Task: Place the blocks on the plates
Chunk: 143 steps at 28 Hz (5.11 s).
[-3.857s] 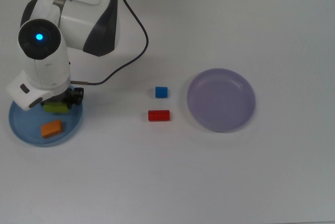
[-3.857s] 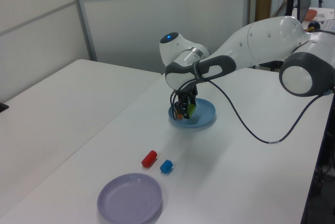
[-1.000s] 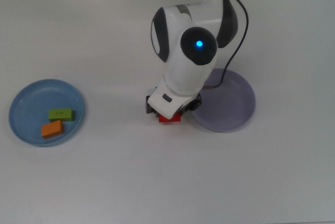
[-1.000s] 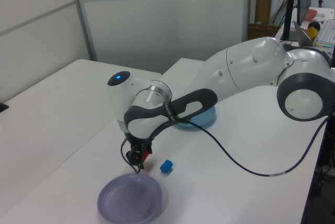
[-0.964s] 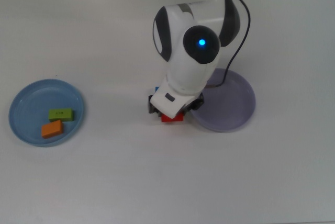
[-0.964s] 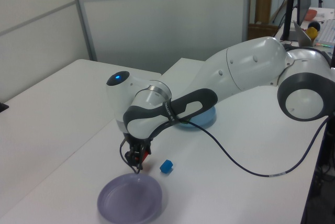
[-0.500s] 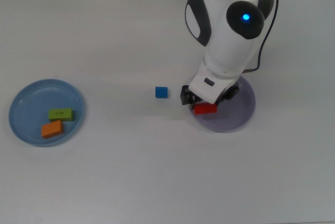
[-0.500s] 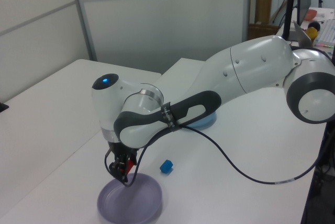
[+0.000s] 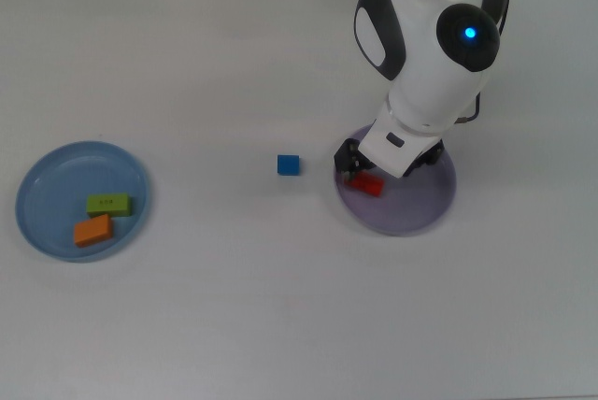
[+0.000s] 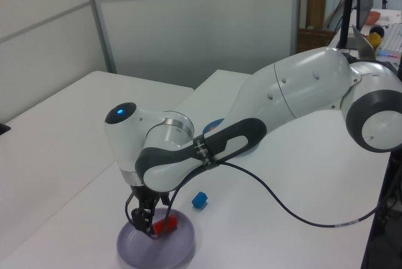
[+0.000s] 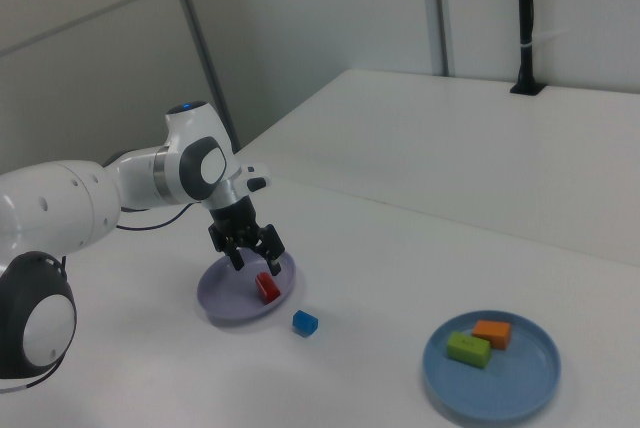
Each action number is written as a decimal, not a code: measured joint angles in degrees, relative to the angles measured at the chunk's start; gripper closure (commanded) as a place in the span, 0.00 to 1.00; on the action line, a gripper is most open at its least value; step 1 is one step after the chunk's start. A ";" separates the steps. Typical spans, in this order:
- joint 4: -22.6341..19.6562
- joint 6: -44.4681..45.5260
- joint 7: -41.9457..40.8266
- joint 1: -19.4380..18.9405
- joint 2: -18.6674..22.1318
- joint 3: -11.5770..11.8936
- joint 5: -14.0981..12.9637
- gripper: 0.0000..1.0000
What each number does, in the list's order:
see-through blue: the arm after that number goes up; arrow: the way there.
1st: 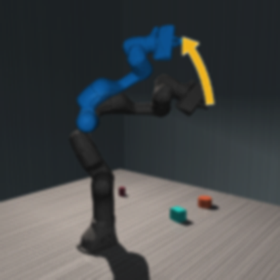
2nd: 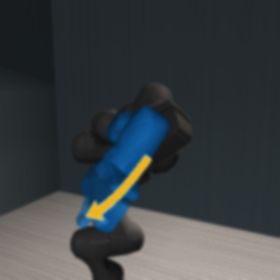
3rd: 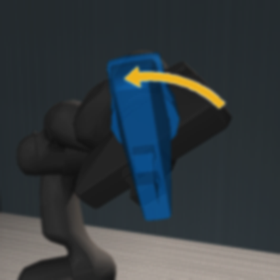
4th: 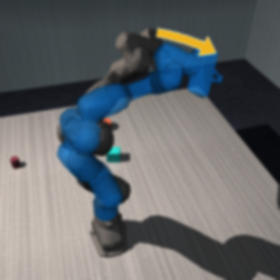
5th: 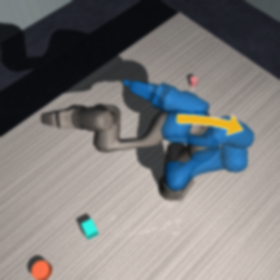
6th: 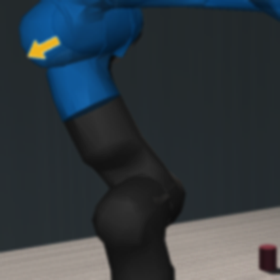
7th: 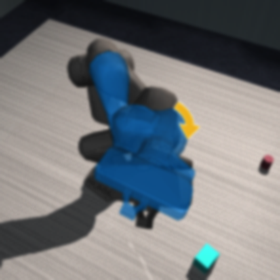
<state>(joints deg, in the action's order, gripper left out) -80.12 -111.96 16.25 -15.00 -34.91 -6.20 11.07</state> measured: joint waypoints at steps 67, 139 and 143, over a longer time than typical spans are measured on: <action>4.34 10.39 -4.81 2.82 0.89 4.25 0.74 0.95; 4.18 30.65 -13.93 4.14 25.36 8.78 -6.45 0.00; 4.16 31.06 -13.93 4.13 27.91 8.82 -6.45 0.00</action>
<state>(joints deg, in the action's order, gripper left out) -75.96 -80.90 2.32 -10.87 -7.00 2.62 4.61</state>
